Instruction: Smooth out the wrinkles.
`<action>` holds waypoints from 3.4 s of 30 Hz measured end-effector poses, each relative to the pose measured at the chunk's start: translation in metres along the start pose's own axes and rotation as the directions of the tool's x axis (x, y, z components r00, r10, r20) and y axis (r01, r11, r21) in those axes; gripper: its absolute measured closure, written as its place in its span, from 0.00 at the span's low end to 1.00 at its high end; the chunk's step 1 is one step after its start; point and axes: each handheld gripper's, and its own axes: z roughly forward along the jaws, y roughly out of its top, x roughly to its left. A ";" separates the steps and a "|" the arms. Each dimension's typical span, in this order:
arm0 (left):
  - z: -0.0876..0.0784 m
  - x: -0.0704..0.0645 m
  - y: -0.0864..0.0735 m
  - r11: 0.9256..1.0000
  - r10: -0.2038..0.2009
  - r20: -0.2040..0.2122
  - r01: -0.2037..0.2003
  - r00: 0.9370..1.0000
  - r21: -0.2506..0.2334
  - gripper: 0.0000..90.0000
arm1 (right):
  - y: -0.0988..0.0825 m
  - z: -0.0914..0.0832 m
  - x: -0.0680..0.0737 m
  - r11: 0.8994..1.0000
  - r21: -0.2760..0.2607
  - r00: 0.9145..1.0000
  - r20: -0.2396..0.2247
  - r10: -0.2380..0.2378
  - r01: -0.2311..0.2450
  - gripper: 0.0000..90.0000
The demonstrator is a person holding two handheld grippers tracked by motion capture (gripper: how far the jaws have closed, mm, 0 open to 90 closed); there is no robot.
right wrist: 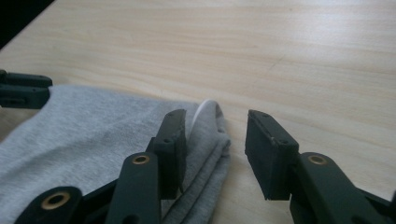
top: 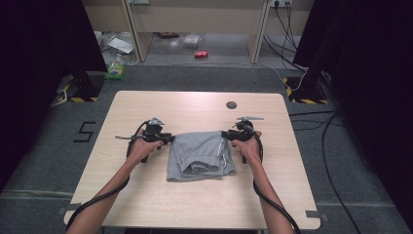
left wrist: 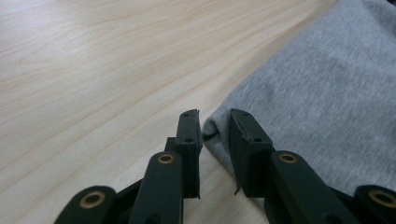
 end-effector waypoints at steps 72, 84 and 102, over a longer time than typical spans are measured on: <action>-0.101 -0.080 -0.107 0.999 0.030 0.115 -0.031 0.993 0.009 0.21 | -0.104 -0.115 0.051 0.979 0.014 0.977 0.064 -0.202 0.201 0.36; -0.112 -0.091 -0.121 0.998 0.064 0.113 -0.065 0.991 0.006 0.21 | -0.124 -0.126 0.059 0.975 0.032 0.974 0.057 -0.219 0.218 0.35; -0.124 -0.093 -0.137 0.993 0.116 0.036 -0.117 0.993 0.026 0.21 | -0.149 -0.137 0.065 0.963 0.093 0.961 0.094 -0.260 0.252 0.26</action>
